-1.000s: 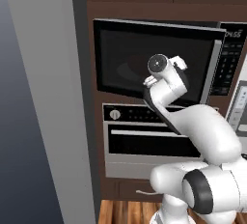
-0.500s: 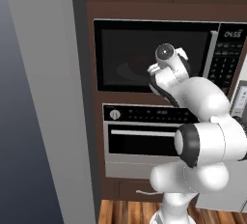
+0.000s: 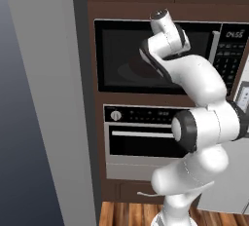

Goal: Place the bowl containing the bell pepper and onion in the microwave. Close the microwave door and press the start button to microwave the meal.

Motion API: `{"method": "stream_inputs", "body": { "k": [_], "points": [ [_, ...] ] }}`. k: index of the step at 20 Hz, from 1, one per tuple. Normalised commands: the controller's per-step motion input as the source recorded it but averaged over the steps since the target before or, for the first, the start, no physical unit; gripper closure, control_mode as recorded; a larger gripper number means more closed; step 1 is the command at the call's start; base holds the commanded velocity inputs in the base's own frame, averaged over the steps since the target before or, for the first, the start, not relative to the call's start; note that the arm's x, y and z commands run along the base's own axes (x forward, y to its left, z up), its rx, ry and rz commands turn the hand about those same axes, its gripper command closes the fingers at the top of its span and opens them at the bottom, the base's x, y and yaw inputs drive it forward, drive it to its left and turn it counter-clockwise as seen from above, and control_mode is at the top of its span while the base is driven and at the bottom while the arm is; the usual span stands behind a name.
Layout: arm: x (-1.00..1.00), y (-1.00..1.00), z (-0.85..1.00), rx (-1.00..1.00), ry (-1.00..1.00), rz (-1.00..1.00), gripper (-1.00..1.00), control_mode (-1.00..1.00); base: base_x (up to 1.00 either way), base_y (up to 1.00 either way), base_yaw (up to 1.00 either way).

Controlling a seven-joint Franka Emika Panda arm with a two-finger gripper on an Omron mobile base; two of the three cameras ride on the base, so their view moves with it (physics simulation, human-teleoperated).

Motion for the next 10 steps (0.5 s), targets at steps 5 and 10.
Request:
{"method": "stream_inputs", "body": {
  "k": [5, 10],
  "points": [
    [-0.98, -0.02, -0.37, 0.07, -0.8, 0.0, -1.0, -1.0, 0.0, 0.0, 0.0],
    [-1.0, 0.0, -0.68, 0.09, -0.71, 0.0, -1.0, -1.0, 0.0, 0.0, 0.0]
  ]
}}
